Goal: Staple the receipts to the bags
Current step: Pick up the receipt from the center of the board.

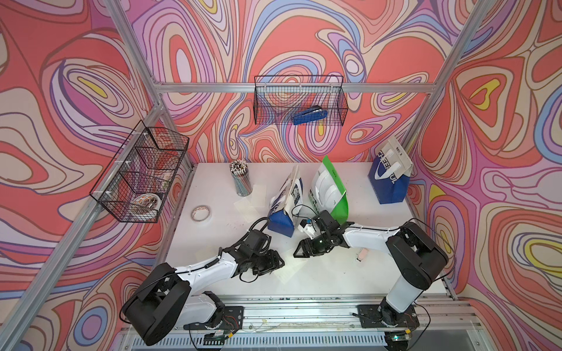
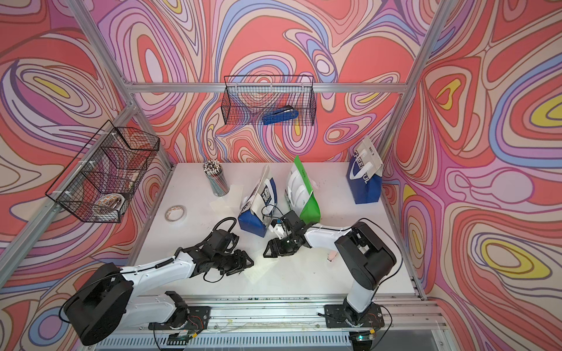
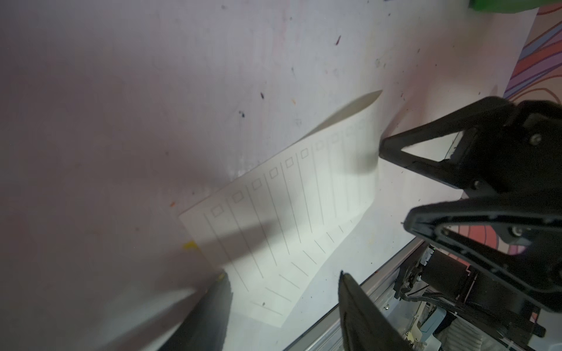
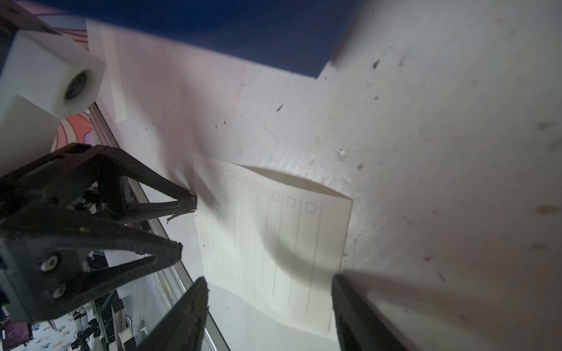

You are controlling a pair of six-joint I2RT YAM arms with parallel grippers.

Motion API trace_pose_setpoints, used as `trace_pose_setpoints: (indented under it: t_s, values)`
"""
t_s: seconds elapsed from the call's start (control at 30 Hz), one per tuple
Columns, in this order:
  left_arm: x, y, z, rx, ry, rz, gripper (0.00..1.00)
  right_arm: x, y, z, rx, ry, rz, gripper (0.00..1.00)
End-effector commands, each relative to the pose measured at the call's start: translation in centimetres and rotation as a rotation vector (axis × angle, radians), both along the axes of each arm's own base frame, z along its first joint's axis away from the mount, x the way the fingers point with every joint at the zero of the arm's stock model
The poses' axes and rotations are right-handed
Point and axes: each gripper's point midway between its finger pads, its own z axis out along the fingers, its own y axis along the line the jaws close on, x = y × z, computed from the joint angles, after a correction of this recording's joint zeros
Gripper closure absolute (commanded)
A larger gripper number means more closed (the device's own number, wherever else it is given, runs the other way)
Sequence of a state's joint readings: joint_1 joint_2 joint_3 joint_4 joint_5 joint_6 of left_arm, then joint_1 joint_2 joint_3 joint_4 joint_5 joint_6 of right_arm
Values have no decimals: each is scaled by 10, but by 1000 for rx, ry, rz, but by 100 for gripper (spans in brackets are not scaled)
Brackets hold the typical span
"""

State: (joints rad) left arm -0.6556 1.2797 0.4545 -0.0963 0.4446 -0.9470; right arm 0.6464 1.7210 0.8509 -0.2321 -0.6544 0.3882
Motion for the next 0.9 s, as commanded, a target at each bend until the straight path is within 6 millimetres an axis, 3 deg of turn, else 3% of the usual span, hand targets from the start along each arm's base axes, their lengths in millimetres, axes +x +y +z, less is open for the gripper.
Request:
trace_pose_setpoints:
  t_s: [0.0,0.37,0.63,0.87]
  values:
    - [-4,5,-13,50,32,13,42,-9,3,-4,30,48,18,34]
    - [-1,2,-14,53,22,-6,43,-7,7,4,54,25,36,37]
    - [6,14,-2,111,-75,-13,43,5,0,18,14,-89,17,35]
    - [13,13,-1,134,-93,-23,39,18,-5,5,-58,-111,-14,29]
